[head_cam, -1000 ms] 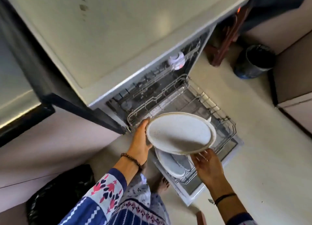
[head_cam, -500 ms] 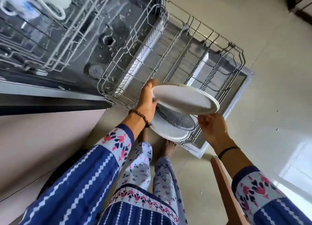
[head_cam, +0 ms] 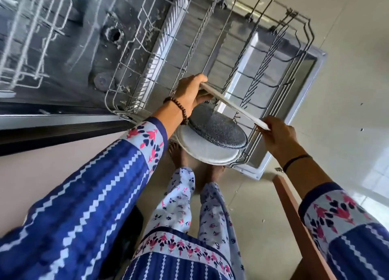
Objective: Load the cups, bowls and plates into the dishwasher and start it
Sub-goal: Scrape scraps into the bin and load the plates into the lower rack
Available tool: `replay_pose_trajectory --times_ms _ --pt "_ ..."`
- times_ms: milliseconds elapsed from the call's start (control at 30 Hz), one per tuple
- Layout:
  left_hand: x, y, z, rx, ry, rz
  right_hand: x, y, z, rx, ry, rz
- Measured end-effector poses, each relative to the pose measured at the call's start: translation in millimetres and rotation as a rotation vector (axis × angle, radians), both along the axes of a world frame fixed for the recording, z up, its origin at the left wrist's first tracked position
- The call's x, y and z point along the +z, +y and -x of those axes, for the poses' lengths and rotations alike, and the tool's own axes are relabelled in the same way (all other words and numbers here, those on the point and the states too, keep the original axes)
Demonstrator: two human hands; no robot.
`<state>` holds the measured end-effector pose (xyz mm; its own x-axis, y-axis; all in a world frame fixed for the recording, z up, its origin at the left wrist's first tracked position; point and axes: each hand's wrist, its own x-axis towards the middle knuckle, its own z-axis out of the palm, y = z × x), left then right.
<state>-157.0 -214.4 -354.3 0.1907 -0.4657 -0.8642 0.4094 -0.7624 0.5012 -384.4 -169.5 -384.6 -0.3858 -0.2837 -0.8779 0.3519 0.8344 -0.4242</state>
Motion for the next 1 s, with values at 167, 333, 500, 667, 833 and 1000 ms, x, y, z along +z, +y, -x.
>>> replay_pose_trajectory --times_ms 167,333,500,667,833,1000 --pt "-2.2 9.1 -3.4 0.058 0.086 0.010 4.1 4.7 7.2 -0.032 -0.024 0.020" --pt "-15.1 22.9 -4.3 0.052 0.087 -0.040 -1.3 12.2 7.4 0.050 -0.044 0.011" --pt "-28.2 26.2 -8.0 0.017 0.048 -0.030 -3.7 16.1 4.1 0.033 -0.046 0.020" --pt "-32.1 28.4 -11.8 -0.007 0.024 -0.042 -2.7 19.4 1.4 0.052 -0.049 0.028" --pt "-38.7 33.6 -13.1 -0.030 -0.020 -0.096 -1.7 22.0 1.9 0.211 -0.013 0.023" --pt "-33.9 35.7 -10.2 -0.070 -0.108 -0.093 -1.5 23.9 2.1 0.382 0.114 0.020"
